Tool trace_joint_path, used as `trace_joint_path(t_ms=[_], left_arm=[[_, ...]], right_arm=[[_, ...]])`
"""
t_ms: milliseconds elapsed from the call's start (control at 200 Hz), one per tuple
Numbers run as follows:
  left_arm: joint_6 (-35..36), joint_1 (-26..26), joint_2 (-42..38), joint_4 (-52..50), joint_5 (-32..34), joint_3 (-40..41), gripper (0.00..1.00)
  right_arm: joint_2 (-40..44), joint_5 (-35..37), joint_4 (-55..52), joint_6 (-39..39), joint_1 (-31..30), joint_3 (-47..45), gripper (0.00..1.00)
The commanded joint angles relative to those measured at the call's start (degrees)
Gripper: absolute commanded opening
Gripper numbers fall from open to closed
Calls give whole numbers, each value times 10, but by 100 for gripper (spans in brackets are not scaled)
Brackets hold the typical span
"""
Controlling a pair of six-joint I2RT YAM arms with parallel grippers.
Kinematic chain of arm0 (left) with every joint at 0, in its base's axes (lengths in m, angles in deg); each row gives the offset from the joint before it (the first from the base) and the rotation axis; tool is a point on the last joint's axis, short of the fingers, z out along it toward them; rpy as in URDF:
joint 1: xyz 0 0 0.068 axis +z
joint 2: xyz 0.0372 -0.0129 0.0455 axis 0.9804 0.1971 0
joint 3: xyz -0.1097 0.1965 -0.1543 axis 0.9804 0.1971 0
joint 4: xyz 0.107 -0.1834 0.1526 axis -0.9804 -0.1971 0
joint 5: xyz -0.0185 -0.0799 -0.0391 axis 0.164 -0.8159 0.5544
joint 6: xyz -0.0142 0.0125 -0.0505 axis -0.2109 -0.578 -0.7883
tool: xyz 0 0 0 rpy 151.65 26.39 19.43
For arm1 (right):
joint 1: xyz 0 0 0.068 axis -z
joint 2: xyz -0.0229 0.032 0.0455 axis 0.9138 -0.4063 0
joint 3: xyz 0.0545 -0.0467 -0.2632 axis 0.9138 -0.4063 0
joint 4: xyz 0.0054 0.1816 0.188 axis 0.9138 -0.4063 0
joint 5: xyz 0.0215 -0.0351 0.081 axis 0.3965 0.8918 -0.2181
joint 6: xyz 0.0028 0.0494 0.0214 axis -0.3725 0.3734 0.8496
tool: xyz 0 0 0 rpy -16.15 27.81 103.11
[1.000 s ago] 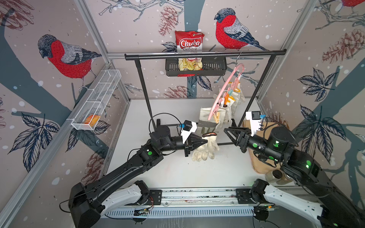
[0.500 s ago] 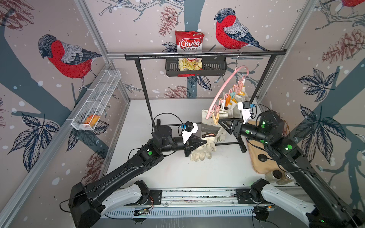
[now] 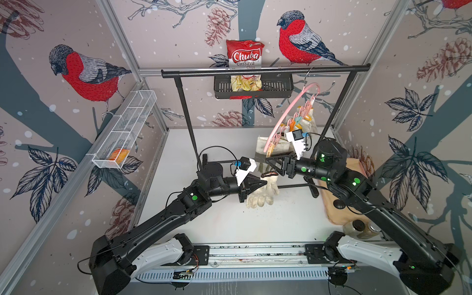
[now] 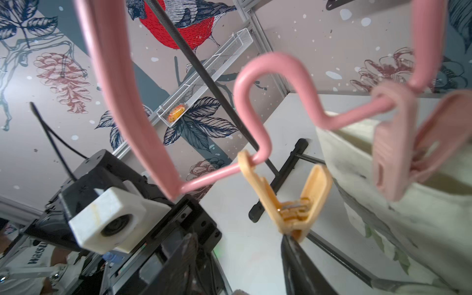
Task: Clip the gloves onto a hanger to dry
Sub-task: Open the clamp at the hanger.
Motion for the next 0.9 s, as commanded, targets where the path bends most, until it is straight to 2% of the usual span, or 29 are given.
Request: trace_joint_path(t_ms=[0,390,895], left_arm=[[12,0,-6,-2,4,-2,0],[13,1,-11,-10,6,-9,0],[12,1,-7,-24,8,-21,0]], right_arm=[[-3,44,20,-19,-5,4,57],[-8,52,41,-36,6,-10,60],[-32,-24,82,-45,55,-6,61]])
